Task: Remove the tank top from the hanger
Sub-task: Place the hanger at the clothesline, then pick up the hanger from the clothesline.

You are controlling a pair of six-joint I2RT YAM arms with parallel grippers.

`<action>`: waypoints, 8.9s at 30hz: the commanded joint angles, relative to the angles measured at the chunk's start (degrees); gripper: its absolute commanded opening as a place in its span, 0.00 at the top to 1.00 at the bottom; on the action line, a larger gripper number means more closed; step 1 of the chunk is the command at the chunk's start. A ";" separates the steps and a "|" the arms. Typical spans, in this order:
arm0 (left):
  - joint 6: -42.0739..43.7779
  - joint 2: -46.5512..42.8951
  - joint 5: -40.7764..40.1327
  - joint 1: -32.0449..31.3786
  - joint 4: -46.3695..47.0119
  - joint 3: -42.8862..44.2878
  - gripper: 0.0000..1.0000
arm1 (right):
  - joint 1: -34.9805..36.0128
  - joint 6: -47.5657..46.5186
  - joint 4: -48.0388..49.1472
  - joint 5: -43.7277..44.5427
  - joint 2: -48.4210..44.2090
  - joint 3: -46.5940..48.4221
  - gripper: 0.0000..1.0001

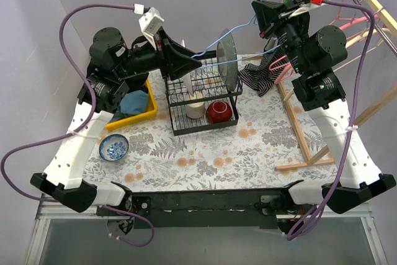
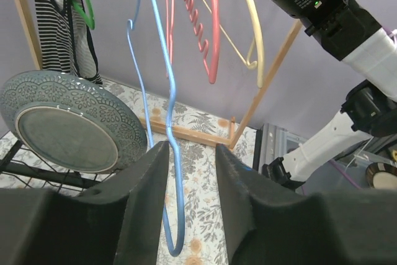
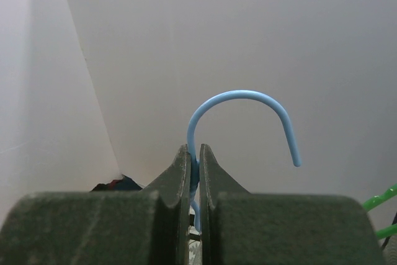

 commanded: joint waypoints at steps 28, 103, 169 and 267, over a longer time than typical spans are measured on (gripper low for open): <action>4.93 7.44 -18.42 -10.46 -0.67 11.83 1.00 | 0.26 6.45 4.07 0.63 -19.52 -6.31 0.01; 11.08 27.94 -26.77 -21.44 26.94 14.31 0.06 | 0.17 8.83 -12.37 10.55 -24.36 3.45 0.03; 11.87 -33.60 -41.71 -21.44 7.69 -33.43 0.02 | -2.29 9.09 -9.48 46.68 26.36 15.50 0.58; 10.47 -32.55 -46.28 -21.44 6.55 -32.55 0.02 | 4.92 -43.21 31.84 58.37 22.23 17.16 0.99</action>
